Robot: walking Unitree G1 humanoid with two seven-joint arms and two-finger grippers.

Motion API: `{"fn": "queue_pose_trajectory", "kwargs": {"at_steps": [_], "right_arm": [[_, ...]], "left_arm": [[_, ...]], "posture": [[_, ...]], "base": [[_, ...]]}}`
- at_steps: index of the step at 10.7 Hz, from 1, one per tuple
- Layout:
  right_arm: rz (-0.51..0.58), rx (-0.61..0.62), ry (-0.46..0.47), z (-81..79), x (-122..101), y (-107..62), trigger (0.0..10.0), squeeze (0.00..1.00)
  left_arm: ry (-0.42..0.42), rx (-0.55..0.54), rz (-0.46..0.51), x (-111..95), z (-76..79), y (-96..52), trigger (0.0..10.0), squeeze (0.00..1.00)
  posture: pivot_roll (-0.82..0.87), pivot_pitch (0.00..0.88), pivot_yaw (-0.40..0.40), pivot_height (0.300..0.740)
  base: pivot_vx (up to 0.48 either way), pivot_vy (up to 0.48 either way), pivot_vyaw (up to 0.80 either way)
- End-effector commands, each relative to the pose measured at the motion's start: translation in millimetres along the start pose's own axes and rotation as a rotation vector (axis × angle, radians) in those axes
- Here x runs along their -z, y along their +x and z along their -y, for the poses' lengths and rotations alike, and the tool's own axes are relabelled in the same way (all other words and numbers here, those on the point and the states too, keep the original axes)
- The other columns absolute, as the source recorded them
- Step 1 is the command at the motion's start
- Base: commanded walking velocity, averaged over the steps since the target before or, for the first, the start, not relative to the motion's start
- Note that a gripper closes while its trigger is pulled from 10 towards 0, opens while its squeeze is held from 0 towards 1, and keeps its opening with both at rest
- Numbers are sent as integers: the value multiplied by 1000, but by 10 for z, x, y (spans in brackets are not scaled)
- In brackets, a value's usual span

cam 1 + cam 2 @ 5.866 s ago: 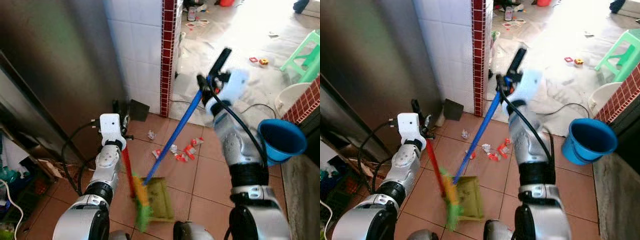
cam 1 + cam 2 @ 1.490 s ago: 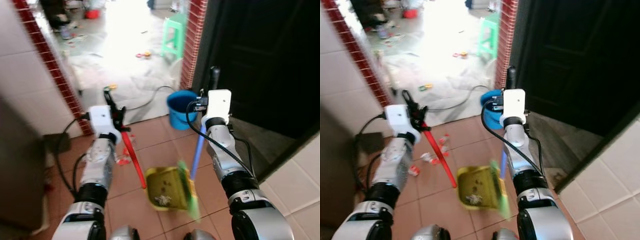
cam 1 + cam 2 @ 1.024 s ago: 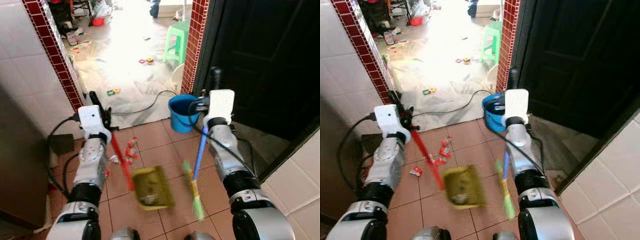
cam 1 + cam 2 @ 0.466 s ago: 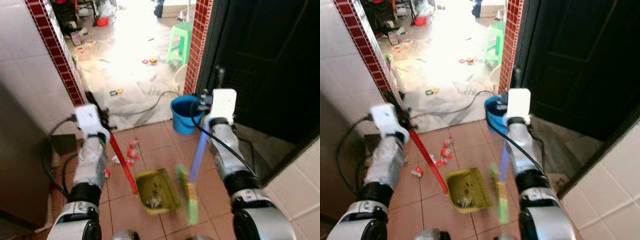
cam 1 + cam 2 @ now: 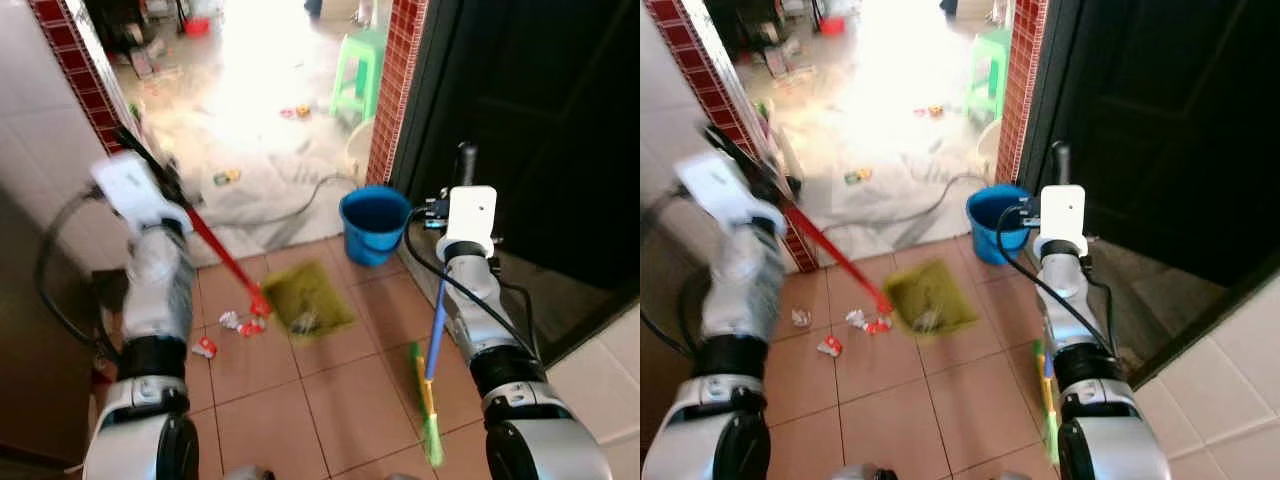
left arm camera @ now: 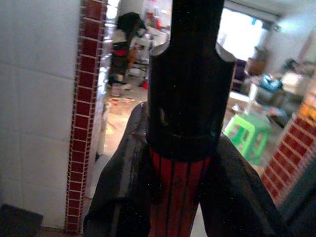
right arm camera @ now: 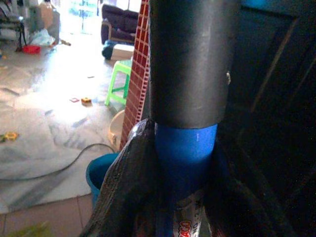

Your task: Sweep floor

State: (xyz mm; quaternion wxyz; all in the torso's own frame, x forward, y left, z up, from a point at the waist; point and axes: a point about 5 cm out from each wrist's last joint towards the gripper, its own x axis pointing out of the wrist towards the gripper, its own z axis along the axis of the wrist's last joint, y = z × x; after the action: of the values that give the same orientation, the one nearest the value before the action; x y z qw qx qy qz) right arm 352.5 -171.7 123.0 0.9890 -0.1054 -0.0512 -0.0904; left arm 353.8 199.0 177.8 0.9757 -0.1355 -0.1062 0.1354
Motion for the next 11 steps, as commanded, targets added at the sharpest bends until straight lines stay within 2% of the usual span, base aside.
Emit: {"fn": "queue_pose_trajectory", "kwargs": {"at_steps": [1, 2, 4, 6, 11], "right_arm": [[18, -10, -5, -18, -52, 17, 10000, 0], [19, -44, 6, -94, -39, -15, 10000, 0], [8, -72, 41, -187, -34, -46, 10000, 0], [26, -107, 37, -262, -67, -55, 10000, 0], [27, -137, 42, -301, -70, -76, 10000, 0]], "left_arm": [[-65, -3, 104, -332, 60, 84, 10000, 0], [-109, -12, 167, -573, 82, 146, 10000, 0], [-145, -19, 204, -745, 85, 186, 10000, 0], [-175, -24, 197, -777, 88, 189, 10000, 0], [-188, -34, 212, -825, 106, 193, 10000, 0]], "posture": [[-67, 0, 44, 740], [-66, 0, 43, 740], [-63, 0, 43, 740], [-66, 0, 47, 740], [-69, 0, 48, 740]], "base": [[405, 0, 0], [405, 0, 0], [452, 0, 0], [480, 0, 0], [480, 0, 0]]}}
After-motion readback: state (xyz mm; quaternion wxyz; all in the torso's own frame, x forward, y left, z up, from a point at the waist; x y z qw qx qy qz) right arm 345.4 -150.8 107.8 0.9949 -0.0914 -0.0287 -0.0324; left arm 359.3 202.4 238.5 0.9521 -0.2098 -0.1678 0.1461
